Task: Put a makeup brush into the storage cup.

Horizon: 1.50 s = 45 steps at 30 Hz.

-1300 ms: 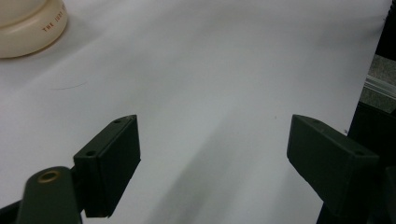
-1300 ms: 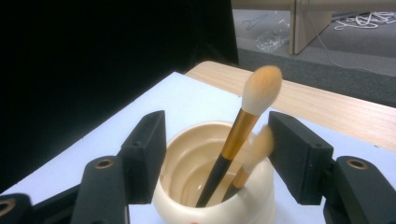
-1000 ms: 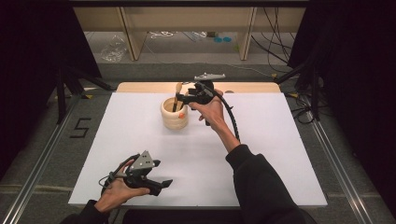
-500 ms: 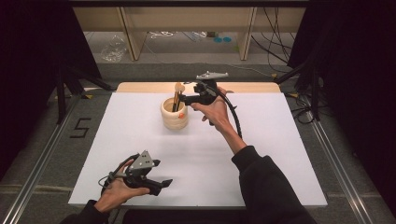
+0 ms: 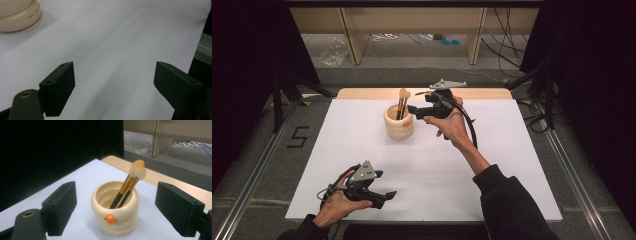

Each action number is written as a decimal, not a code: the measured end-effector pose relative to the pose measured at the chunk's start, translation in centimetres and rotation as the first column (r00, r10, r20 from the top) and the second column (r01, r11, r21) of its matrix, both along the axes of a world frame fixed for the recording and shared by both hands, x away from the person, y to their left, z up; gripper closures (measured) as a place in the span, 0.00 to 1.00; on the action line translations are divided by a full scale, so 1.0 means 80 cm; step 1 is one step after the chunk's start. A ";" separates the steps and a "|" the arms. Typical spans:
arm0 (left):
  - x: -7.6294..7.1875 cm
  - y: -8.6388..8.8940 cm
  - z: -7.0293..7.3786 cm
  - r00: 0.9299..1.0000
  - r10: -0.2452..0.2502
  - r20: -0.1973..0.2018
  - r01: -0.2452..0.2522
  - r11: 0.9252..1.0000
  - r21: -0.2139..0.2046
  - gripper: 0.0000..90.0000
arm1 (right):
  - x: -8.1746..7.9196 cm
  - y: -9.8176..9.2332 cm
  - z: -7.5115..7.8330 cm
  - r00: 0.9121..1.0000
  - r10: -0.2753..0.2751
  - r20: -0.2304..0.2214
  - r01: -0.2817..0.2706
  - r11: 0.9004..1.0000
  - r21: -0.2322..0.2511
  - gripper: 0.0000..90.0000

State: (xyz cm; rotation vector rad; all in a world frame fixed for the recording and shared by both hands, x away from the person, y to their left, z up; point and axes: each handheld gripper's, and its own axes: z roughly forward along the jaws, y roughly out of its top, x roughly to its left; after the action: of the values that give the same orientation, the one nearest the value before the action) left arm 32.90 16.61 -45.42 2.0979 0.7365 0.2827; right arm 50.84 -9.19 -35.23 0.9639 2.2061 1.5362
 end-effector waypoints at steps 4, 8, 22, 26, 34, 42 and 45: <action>0.001 0.000 0.000 1.000 -0.002 0.000 0.002 1.000 -0.005 0.19 | -0.013 -0.005 0.003 1.000 0.013 0.006 -0.013 1.000 0.001 0.21; 0.000 0.000 0.001 1.000 -0.004 0.006 0.004 1.000 0.003 0.19 | -0.021 -0.010 0.005 1.000 0.021 0.019 -0.021 1.000 0.006 0.21; 0.000 0.000 0.000 1.000 -0.005 0.004 0.005 1.000 -0.011 0.19 | -0.051 -0.034 -0.009 1.000 0.023 0.004 -0.023 1.000 0.003 0.21; -0.002 -0.002 0.000 1.000 -0.008 0.006 0.008 1.000 -0.017 0.19 | -0.056 -0.040 -0.015 1.000 0.020 0.000 -0.020 1.000 -0.006 0.21; -0.001 0.000 0.002 1.000 -0.011 0.027 0.011 1.000 -0.010 0.19 | -0.070 -0.041 -0.020 0.999 0.038 -0.005 -0.038 0.999 -0.018 0.21; -0.001 0.000 0.001 1.000 0.004 0.016 -0.004 1.000 -0.024 0.19 | -0.085 -0.052 -0.026 0.999 0.033 -0.022 -0.033 0.999 -0.025 0.21; -0.001 0.000 0.001 1.000 0.002 0.016 -0.002 1.000 -0.024 0.19 | -0.093 -0.057 -0.028 0.999 0.050 -0.023 -0.050 0.999 -0.010 0.22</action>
State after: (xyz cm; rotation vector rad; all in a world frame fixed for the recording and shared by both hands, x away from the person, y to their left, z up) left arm 32.80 16.60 -45.31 2.0695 0.7290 0.2905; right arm 43.41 -13.74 -37.47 0.9348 2.2682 1.5401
